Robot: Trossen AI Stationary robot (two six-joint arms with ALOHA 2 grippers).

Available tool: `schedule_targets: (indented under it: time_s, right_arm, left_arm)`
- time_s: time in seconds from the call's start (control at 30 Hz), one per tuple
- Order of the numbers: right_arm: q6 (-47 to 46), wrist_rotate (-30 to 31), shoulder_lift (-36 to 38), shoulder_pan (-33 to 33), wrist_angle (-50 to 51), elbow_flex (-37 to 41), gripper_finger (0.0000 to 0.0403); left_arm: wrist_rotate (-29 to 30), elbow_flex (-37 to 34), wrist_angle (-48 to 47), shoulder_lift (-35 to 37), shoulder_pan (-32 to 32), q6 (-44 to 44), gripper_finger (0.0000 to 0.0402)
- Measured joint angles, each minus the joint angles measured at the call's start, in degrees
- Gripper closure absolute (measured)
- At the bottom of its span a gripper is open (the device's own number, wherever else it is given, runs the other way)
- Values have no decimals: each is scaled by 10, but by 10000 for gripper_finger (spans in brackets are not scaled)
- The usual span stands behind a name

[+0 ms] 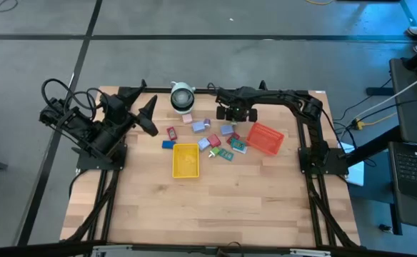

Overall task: Pick & Place Office items
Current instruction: Put the top green charger adapter into the orange basket

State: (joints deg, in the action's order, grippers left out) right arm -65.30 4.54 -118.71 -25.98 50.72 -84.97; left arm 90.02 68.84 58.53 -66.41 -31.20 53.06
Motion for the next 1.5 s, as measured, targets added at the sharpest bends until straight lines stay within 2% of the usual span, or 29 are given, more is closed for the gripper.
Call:
schedule_targets:
  time_s: [0.27, 0.33, 0.47, 0.57, 0.67, 0.77, 0.9, 1.0, 1.07, 1.23, 1.37, 1.5]
  right_arm:
    - [26, 143, 118, 26, 1, 0, 275]
    - [49, 158, 155, 35, 10, -1, 275]
    - [90, 155, 216, 69, 96, -1, 275]
    - [94, 152, 251, 117, 179, 4, 268]
    - [69, 138, 282, 169, 242, 40, 262]
    - [-2, 137, 303, 196, 283, 101, 266]
    - [-129, 132, 352, 199, 220, 194, 271]
    - [-187, 127, 381, 191, 153, 253, 268]
    - [-211, 125, 390, 181, 151, 284, 266]
    - [-228, 122, 407, 165, 154, 341, 265]
    - [-227, 126, 413, 165, 140, 345, 260]
    - [-227, 130, 413, 163, 141, 346, 236]
  left_arm:
    - [0, 0, 0, 0, 3, 2, 151]
    - [0, 0, 0, 0, 3, 6, 151]
    - [0, 0, 0, 0, 3, 7, 151]
    - [0, 0, -2, 0, 3, 7, 151]
    - [0, 0, -2, -2, 3, 7, 151]
    - [0, 0, -4, -3, 3, 7, 151]
    - [0, 0, -3, -3, 3, 6, 151]
    - [0, 0, -2, -3, 3, 2, 151]
    - [0, 0, -2, -3, 3, 2, 151]
    - [0, 0, 0, -3, 3, -4, 151]
    - [0, 0, 1, -3, 3, -4, 151]
    - [0, 0, 3, -3, 3, -8, 151]
